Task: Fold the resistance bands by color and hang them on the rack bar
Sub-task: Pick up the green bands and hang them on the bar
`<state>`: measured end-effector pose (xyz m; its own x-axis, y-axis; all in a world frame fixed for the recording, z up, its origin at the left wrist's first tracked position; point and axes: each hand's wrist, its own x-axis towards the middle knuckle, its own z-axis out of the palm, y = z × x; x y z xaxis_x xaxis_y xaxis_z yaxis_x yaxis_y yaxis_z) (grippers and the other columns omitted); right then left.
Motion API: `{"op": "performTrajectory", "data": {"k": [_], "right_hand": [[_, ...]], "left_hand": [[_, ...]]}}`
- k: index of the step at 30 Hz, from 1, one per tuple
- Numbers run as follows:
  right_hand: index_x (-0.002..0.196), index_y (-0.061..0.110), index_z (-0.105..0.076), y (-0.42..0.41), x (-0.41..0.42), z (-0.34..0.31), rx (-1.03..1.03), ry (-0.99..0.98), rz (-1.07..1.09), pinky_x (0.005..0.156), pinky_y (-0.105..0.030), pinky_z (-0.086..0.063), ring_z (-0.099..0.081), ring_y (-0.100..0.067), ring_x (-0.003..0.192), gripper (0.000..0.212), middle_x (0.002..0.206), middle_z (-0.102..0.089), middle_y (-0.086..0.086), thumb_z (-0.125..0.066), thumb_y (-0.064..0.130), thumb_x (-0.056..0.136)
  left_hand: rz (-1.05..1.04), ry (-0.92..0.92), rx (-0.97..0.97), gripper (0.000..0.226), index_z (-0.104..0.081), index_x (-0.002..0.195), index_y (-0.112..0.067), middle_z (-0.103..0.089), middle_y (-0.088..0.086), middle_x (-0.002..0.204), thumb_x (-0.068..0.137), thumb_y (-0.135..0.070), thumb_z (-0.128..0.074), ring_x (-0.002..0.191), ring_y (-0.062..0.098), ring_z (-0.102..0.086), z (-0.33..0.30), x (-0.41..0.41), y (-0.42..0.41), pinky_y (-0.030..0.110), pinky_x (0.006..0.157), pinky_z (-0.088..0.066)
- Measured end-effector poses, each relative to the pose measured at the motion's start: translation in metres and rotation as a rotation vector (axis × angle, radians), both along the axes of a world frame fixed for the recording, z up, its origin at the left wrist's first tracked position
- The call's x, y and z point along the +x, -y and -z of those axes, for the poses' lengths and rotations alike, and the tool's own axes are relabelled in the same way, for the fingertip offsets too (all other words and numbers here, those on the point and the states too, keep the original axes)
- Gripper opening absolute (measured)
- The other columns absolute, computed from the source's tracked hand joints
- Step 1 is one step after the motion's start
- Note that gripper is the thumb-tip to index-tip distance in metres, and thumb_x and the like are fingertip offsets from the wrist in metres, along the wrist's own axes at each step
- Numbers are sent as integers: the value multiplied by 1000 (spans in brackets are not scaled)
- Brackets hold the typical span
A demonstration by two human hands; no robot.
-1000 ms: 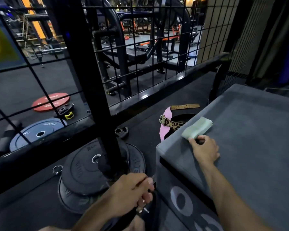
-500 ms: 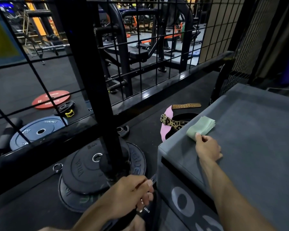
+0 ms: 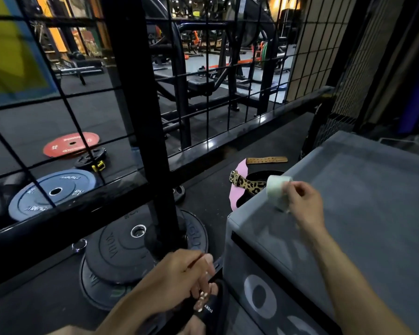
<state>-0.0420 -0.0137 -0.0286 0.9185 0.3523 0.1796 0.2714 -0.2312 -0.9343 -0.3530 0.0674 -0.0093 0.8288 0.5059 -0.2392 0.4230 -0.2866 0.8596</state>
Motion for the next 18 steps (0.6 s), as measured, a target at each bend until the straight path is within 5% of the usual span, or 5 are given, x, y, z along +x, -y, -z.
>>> {"op": "performTrajectory", "data": {"k": [3,6,10,15,18], "right_hand": [[83,5,-73,16,-26,-46,-127,-34,-256,68,-38,-48,-60,-19,73,28,83,-71,-16,-65,29,94],[72,9,-66,33,-63,-92,-283,-29,-579,73,-38,-45,-55,-7,65,34,65,-62,4,-61,32,96],[79,14,-64,41,-128,-144,-432,-91,-932,83,-35,-44,-51,-14,79,33,80,-54,2,-63,45,90],[79,0,-46,43,-214,-193,-603,86,-1150,67,-35,-30,-31,-21,69,44,77,-32,-6,-58,38,99],[73,7,-48,38,-250,-212,-657,192,-1236,63,-33,-34,-36,-19,60,42,69,-37,-8,-55,38,101]], "left_hand": [[-108,112,-2,36,-71,88,-15,-73,10,72,106,-34,-46,58,15,-63,-7,-8,-1,25,55,-48],[-231,307,45,33,-71,90,-17,-71,8,70,105,-29,-45,58,13,-61,-23,-22,3,21,55,-47],[-361,520,135,28,-73,95,-23,-74,-4,86,105,-21,-47,78,5,-68,-49,-47,1,16,70,-50],[-278,429,-116,27,-76,92,-36,-74,-25,96,104,-30,-52,97,-8,-65,-72,-82,8,13,88,-46],[-140,279,-270,35,-80,95,-34,-76,-14,109,93,-61,-57,101,-3,-68,-68,-110,8,18,92,-49]]}}
